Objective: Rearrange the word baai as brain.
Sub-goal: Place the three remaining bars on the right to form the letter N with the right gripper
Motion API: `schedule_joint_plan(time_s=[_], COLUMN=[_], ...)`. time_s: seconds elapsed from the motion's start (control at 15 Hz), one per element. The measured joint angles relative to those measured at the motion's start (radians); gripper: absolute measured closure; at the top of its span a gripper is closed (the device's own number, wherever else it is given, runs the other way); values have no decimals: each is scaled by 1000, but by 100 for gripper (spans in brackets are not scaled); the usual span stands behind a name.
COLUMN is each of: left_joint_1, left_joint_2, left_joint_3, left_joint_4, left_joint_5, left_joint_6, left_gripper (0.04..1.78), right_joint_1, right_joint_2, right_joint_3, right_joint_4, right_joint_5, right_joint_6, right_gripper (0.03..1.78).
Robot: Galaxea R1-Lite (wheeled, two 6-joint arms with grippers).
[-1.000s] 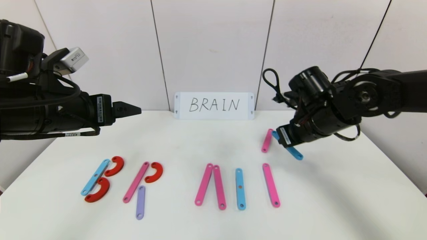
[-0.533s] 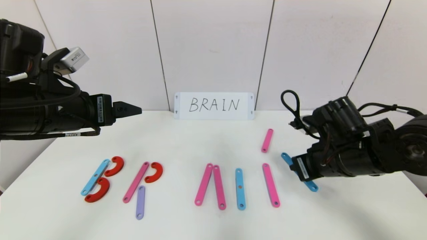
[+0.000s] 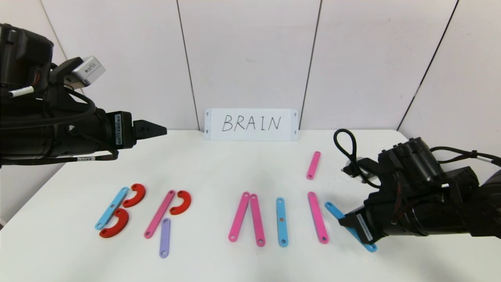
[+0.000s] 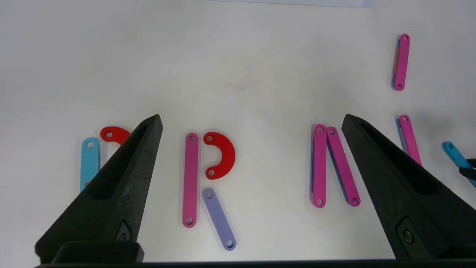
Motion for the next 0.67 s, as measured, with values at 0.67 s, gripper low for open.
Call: schedule_joint_plan(time_s=[0.67], left_joint_1=[-4], left_joint_2=[13], left_joint_3=[4], left_joint_4=[-1], left_joint_5=[0], left_joint_6=[0], left_gripper=[13], right_joint_1=[-187], right_joint_2=[91], right_joint_3=[72], right_joint_4=[-166], right_joint_5=[89], right_joint_6=[-276], right_gripper=[153])
